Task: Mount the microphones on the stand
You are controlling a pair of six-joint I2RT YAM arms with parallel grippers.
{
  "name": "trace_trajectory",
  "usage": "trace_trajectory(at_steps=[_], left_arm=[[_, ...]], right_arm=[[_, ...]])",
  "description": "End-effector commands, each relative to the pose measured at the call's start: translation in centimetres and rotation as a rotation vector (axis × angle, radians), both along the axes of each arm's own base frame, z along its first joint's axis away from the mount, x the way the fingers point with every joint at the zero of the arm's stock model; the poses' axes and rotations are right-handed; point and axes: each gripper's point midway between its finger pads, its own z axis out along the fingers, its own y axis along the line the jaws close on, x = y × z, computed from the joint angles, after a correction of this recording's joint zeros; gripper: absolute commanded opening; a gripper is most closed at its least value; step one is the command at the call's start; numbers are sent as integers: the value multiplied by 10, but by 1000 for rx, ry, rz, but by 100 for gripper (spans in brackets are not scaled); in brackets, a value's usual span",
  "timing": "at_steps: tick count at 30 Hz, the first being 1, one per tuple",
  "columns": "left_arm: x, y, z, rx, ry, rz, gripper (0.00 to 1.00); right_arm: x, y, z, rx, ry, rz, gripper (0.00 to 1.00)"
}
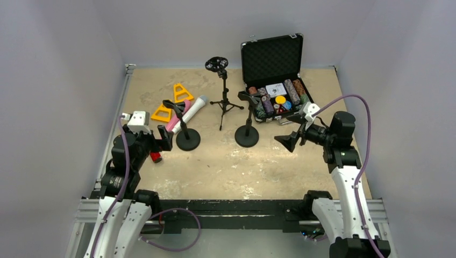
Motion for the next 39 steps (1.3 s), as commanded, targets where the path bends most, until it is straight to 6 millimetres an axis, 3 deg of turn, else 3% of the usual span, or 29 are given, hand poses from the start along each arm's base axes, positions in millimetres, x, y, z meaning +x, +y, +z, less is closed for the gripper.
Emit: trace_trajectory(at_steps=[1,8,14,16,25,30,39], left_arm=[[1,-14,18,-52,-43,-60,100],[5,-15,10,-44,-5,-61,99],[5,-10,6,-28,11,-37,99],[5,-9,5,-23,14,-32,99],[9,-7,-1,-8,49,-21,99],[10,-7,-2,-5,51,-22,99],[11,-7,-1,-4,49,-26,99]], right_arm=[[4,14,-6,-88,-139,123,99],[13,55,8,-94,-273,343,98],[78,66,34,47,-272,255,97],[88,72,43,85,-273,255,95],[95,101,50,169,-265,337,90],[86,116,37,164,-230,420,79],[86,126,20,180,-112,474,39]])
